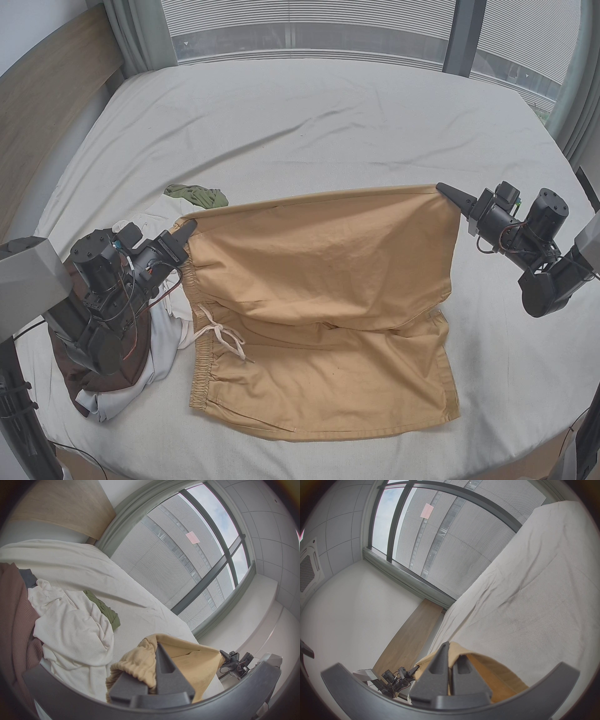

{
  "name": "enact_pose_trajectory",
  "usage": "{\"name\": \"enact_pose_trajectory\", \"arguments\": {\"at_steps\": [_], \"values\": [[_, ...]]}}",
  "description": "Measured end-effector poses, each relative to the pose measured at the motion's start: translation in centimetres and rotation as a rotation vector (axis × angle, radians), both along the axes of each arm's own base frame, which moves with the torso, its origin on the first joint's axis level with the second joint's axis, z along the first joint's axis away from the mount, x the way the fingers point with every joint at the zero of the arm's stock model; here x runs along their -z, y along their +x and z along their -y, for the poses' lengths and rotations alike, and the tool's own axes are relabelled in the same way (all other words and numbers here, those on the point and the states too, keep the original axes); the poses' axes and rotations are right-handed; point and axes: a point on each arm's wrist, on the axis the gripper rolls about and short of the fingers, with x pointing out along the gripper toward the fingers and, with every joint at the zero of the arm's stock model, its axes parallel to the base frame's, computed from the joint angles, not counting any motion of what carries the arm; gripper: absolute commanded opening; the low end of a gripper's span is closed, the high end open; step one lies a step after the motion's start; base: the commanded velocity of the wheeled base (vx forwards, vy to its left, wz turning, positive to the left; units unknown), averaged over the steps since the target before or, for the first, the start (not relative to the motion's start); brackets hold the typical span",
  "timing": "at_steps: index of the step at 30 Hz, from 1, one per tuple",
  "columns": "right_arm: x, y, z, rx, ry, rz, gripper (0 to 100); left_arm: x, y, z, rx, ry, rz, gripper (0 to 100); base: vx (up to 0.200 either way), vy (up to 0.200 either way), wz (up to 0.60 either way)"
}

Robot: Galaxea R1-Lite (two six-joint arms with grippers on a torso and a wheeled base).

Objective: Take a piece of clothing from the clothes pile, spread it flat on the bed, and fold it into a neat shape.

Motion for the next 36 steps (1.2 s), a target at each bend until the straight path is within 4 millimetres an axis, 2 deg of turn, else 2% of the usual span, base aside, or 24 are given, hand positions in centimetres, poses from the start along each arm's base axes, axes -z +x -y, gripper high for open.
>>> {"name": "enact_pose_trajectory", "arguments": {"at_steps": [10, 16, 17, 28, 32, 36], "values": [[1.6, 2.5, -0.1, 0.003, -0.001, -0.026, 0, 1.6, 1.9, -0.4, -0.035, 0.000, -0.016, 0, 0.000, 0.000, 0.00], [1.9, 3.5, -0.2, 0.002, -0.001, -0.016, 0, 2.4, 2.8, -0.4, -0.043, -0.001, -0.018, 0, 0.000, 0.000, 0.00], [1.9, 3.7, -0.3, 0.002, 0.000, -0.013, 100, 2.5, 2.9, -0.3, -0.045, -0.001, -0.019, 100, 0.000, 0.000, 0.00], [3.0, 4.5, -0.3, 0.013, -0.009, -0.012, 100, 2.9, 3.5, -0.6, -0.069, -0.002, -0.021, 100, 0.000, 0.000, 0.00], [4.4, 3.6, 0.1, 0.027, -0.051, -0.050, 100, 3.0, 3.3, -0.8, -0.097, 0.000, -0.028, 100, 0.000, 0.000, 0.00], [6.3, 1.7, 0.9, 0.054, -0.119, -0.103, 100, 3.2, 2.8, -1.0, -0.112, 0.001, -0.045, 100, 0.000, 0.000, 0.00]]}}
